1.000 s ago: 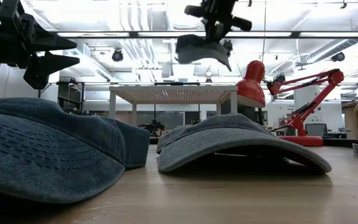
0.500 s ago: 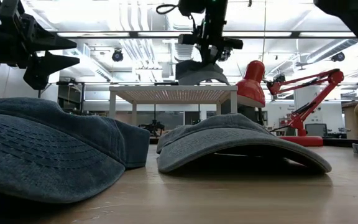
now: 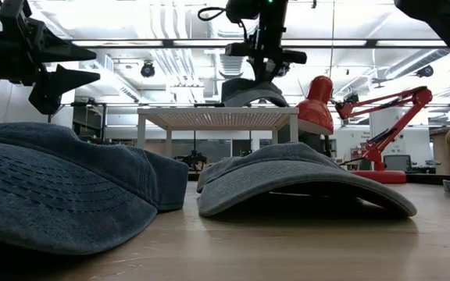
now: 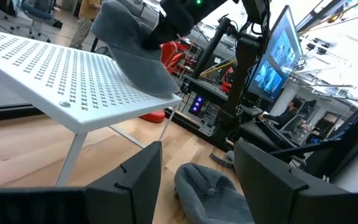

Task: Pick & Place hat
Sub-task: Put the top gray cap on the shelf

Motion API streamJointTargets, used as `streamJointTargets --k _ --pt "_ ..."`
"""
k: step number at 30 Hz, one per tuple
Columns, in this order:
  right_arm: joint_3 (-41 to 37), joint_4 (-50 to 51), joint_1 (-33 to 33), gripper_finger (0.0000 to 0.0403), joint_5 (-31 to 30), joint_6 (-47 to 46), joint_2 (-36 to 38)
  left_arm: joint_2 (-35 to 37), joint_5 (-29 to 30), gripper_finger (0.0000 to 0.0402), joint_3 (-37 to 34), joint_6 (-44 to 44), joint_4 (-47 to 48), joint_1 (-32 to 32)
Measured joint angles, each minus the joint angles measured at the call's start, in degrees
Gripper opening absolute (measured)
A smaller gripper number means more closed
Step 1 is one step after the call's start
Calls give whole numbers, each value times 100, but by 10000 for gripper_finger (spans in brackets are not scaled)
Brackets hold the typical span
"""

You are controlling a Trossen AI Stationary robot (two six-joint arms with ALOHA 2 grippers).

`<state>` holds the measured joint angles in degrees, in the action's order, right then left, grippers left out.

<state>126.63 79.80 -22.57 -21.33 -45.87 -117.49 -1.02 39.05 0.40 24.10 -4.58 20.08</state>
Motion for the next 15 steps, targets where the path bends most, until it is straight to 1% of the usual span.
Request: streamJointTargets --k 7,15 --pt "-4 249 -24 38 84 -40 2 0 0 204 0 7 -9 0" --pt "-7 254 -22 43 84 -87 2 0 -2 204 0 11 -13 0"
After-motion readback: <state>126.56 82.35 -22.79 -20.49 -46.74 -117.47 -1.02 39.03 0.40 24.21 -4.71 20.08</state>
